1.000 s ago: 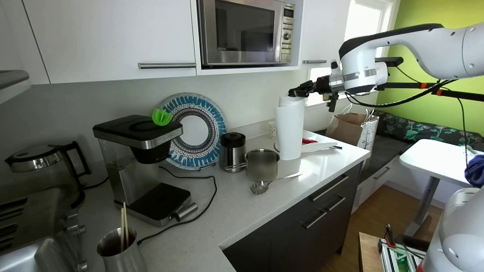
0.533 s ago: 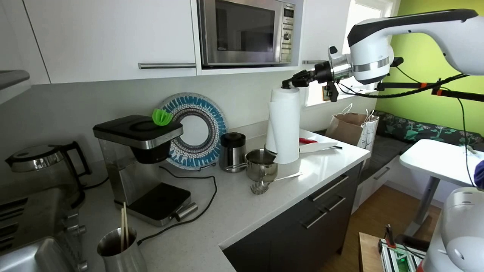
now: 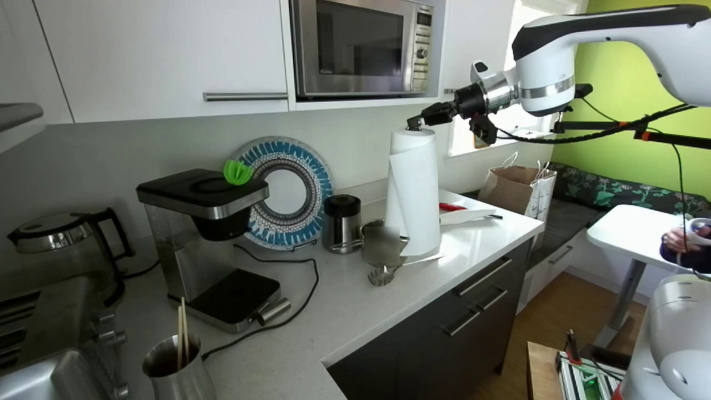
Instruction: Pick up the paper tower roll stand and move it to the left together with the paper towel roll
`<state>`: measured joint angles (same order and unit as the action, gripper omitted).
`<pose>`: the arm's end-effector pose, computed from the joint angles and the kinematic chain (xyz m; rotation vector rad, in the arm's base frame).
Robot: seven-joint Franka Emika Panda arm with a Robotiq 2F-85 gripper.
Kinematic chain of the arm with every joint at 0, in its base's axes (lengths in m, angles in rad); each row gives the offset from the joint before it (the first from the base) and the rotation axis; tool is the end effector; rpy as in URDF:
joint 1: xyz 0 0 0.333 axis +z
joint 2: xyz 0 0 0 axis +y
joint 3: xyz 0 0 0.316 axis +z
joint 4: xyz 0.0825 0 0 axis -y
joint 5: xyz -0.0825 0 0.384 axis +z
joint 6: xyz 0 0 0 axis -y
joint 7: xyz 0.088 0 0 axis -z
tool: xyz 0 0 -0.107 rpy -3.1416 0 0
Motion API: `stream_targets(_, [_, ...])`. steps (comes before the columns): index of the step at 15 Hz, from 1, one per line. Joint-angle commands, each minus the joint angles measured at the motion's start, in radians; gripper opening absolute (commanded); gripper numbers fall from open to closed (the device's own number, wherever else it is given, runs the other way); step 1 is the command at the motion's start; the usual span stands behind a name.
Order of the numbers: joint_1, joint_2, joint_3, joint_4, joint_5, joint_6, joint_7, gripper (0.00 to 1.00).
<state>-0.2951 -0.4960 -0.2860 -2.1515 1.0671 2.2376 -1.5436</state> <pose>0.3752 -0.2514 0.6670 -2.3974 -0.5947 -1.7140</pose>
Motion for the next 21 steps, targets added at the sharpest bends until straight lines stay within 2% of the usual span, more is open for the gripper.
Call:
stream_targets(1, [0.027, -0.002, -0.022, 0.002, -0.014, 0.008, 0.007, 0.12])
stream_targets(7, [0.027, -0.002, -0.024, 0.002, -0.014, 0.008, 0.007, 0.12])
stream_targets(8, [0.027, -0.002, -0.024, 0.002, -0.014, 0.008, 0.007, 0.03])
stream_targets(10, [0.048, 0.009, 0.002, -0.004, -0.025, -0.004, 0.011, 0.03])
stream_targets(15, [0.156, 0.055, 0.077, -0.007, -0.030, -0.051, 0.018, 0.03])
stream_targets(21, [0.304, 0.159, 0.185, 0.086, -0.017, -0.157, -0.035, 0.03])
